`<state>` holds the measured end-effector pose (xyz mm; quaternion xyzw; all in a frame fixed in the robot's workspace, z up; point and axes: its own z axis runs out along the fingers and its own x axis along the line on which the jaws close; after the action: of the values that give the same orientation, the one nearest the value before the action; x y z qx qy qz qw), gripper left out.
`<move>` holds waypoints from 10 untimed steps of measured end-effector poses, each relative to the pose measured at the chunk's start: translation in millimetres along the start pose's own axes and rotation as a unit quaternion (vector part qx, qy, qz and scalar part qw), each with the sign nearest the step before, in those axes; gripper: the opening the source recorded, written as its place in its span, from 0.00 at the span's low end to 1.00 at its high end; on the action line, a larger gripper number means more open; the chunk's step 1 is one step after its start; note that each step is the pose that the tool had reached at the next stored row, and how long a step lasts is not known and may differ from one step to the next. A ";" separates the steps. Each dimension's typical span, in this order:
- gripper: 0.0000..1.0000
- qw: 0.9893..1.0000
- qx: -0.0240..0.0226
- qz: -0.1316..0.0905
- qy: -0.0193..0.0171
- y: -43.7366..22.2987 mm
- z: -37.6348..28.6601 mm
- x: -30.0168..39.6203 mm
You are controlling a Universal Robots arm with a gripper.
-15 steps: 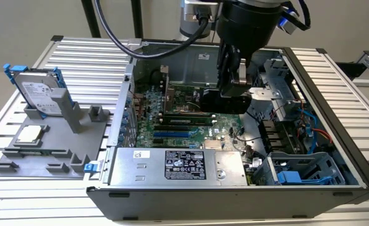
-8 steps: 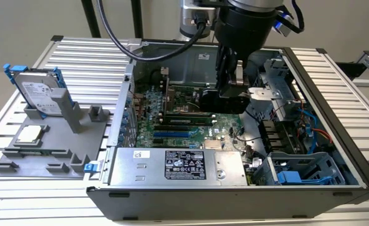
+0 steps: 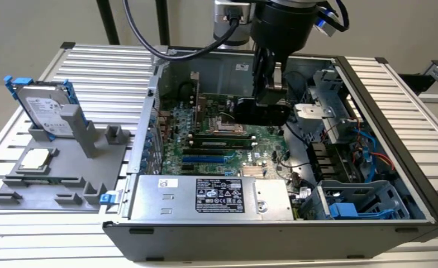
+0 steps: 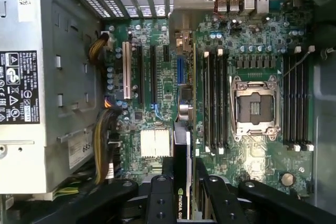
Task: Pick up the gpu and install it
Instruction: 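Insert the gpu into the slot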
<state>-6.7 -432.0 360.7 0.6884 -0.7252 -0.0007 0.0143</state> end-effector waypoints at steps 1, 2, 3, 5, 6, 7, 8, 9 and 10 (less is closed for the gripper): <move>0.00 1.000 0.000 0.000 0.000 0.3 0.3 -2.7; 0.00 1.000 0.000 0.000 0.000 0.5 0.7 -5.3; 0.00 1.000 0.000 0.000 0.000 0.7 0.9 -7.7; 0.00 1.000 0.000 0.000 0.000 1.0 1.1 -11.5; 0.00 1.000 0.000 0.000 0.000 1.1 1.0 -12.7; 0.00 1.000 0.000 0.000 0.000 1.1 1.1 -13.7; 0.00 1.000 0.000 0.000 0.000 1.0 1.1 -13.8; 0.00 1.000 0.000 0.000 0.000 1.1 1.1 -13.8; 0.00 1.000 0.000 0.000 0.000 1.1 1.1 -13.8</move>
<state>-7.1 -418.2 359.3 0.6884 -0.7252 -0.0007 0.0143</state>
